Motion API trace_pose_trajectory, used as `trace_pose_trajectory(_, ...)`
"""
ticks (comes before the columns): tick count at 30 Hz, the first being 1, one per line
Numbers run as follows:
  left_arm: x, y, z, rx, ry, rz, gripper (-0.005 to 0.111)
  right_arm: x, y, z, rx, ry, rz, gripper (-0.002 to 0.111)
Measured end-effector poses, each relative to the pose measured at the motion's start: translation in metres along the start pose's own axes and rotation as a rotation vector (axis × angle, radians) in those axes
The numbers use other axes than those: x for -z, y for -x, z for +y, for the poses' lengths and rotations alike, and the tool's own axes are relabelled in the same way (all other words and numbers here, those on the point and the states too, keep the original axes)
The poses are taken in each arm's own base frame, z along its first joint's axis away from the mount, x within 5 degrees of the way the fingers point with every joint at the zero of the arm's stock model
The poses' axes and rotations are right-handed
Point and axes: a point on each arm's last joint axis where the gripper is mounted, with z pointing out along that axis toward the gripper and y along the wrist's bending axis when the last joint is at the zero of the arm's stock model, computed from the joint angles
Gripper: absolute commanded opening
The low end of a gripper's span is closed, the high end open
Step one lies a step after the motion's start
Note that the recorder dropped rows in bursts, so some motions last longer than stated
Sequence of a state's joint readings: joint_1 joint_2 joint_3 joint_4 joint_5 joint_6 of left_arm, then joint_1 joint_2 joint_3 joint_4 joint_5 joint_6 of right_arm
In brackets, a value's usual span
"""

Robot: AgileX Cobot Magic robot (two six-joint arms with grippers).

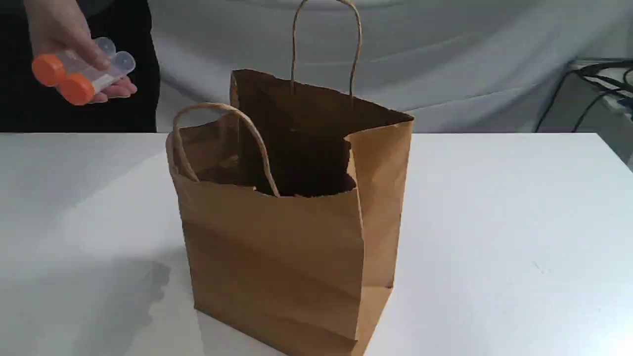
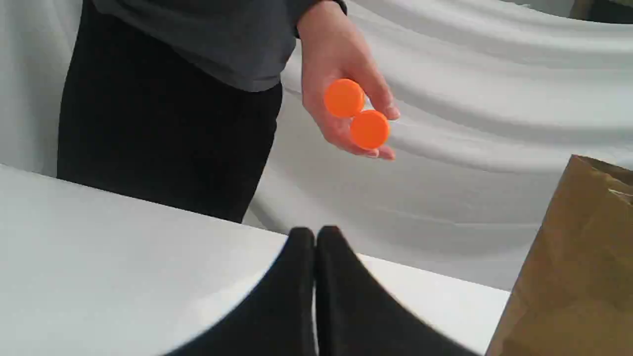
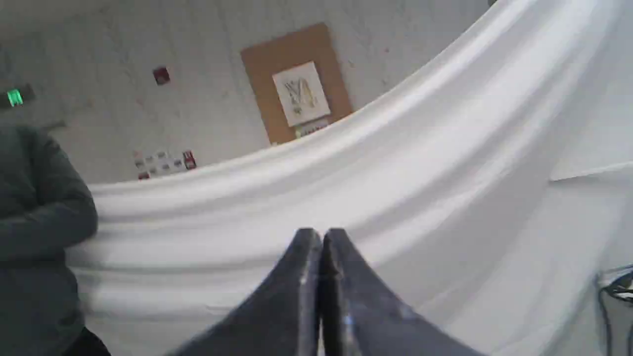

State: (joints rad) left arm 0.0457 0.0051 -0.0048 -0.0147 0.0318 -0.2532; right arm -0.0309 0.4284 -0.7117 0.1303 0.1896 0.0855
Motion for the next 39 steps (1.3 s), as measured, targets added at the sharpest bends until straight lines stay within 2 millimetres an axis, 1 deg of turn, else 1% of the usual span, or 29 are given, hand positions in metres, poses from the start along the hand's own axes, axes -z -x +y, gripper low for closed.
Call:
trace_pose_trajectory(2, 0.0, 0.0, 0.0, 0.002, 0.0, 0.0, 0.0, -0.006, -0.001, 0.003, 0.066, 0.023, 0.075, 0.0)
trace_pose_trajectory(5, 0.0, 0.0, 0.0, 0.002, 0.0, 0.0, 0.0, -0.008, -0.01, 0.008, 0.128, 0.095, 0.154, 0.0)
trace_pose_trajectory(8, 0.0, 0.0, 0.0, 0.002, 0.0, 0.0, 0.0, -0.009, -0.02, 0.013, 0.197, 0.175, 0.186, 0.0)
trace_pose_trajectory(12, 0.0, 0.0, 0.0, 0.002, 0.0, 0.0, 0.0, -0.013, -0.029, 0.021, 0.223, 0.279, 0.206, 0.0)
trace_pose_trajectory(15, 0.0, 0.0, 0.0, 0.002, 0.0, 0.0, 0.0, -0.025, -0.038, 0.032, 0.224, 0.389, 0.293, 0.0)
trace_pose_trajectory(19, 0.0, 0.0, 0.0, 0.002, 0.0, 0.0, 0.0, -0.05, -0.051, 0.058, 0.202, 0.629, 0.482, 0.0)
trace_pose_trajectory(21, 0.0, 0.0, 0.0, 0.002, 0.0, 0.0, 0.0, -0.064, -0.05, 0.07, 0.19, 0.708, 0.519, 0.0)
trace_pose_trajectory(22, 0.0, 0.0, 0.0, 0.002, 0.0, 0.0, 0.0, -0.074, -0.046, 0.077, 0.188, 0.743, 0.525, 0.0)
trace_pose_trajectory(24, 0.0, 0.0, 0.0, 0.002, 0.0, 0.0, 0.0, -0.085, -0.039, 0.09, 0.2, 0.804, 0.518, 0.0)
trace_pose_trajectory(26, 0.0, 0.0, 0.0, 0.002, 0.0, 0.0, 0.0, -0.094, -0.028, 0.102, 0.218, 0.857, 0.497, 0.0)
trace_pose_trajectory(29, 0.0, 0.0, 0.0, 0.002, 0.0, 0.0, 0.0, -0.107, -0.018, 0.122, 0.256, 0.954, 0.497, 0.001)
trace_pose_trajectory(31, 0.0, 0.0, 0.0, 0.002, 0.0, 0.0, 0.0, -0.114, -0.019, 0.135, 0.289, 1.017, 0.524, 0.008)
trace_pose_trajectory(32, 0.0, 0.0, 0.0, 0.002, 0.0, 0.0, 0.0, -0.118, -0.023, 0.141, 0.3, 1.047, 0.547, 0.011)
trace_pose_trajectory(34, 0.0, 0.0, 0.0, 0.002, 0.0, 0.0, 0.0, -0.123, -0.032, 0.153, 0.325, 1.101, 0.589, 0.024)
trace_pose_trajectory(37, 0.0, 0.0, 0.0, 0.002, 0.0, 0.0, 0.0, -0.129, -0.046, 0.166, 0.356, 1.15, 0.642, 0.044)
trace_pose_trajectory(39, 0.0, 0.0, 0.0, 0.002, 0.0, 0.0, 0.0, -0.132, -0.058, 0.172, 0.38, 1.171, 0.677, 0.055)
